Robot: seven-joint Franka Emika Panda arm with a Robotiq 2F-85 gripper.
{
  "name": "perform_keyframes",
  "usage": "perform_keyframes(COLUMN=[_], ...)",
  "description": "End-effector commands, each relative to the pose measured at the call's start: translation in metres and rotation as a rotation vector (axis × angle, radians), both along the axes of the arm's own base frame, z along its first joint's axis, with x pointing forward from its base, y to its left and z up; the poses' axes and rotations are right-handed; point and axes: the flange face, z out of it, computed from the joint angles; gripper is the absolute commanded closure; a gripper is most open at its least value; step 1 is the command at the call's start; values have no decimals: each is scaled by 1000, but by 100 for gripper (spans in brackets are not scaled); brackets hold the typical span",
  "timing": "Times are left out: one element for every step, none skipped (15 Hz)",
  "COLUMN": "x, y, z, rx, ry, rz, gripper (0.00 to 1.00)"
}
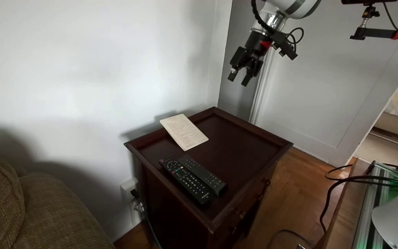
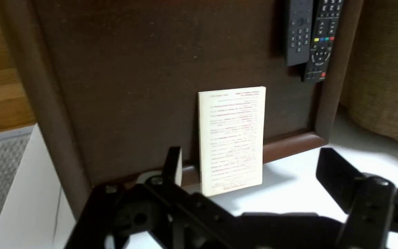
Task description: Put the book upright
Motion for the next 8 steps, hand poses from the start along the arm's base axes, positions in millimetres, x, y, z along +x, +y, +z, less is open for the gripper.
perform_keyframes(x=[7,12,16,19,20,27,30,34], y=[-7,-13,-18,-19,-19,-24,-28,-27], z=[-10,-20,-28,-33,-35,-44,-57,-64], rx=[23,33,36,37,38,66,80,120], ry=[29,48,59,65,67,49,61,53], rz=[-8,-15,-20,-22,-21,-32,-68,-68], gripper=[0,0,0,0,0,0,0,0])
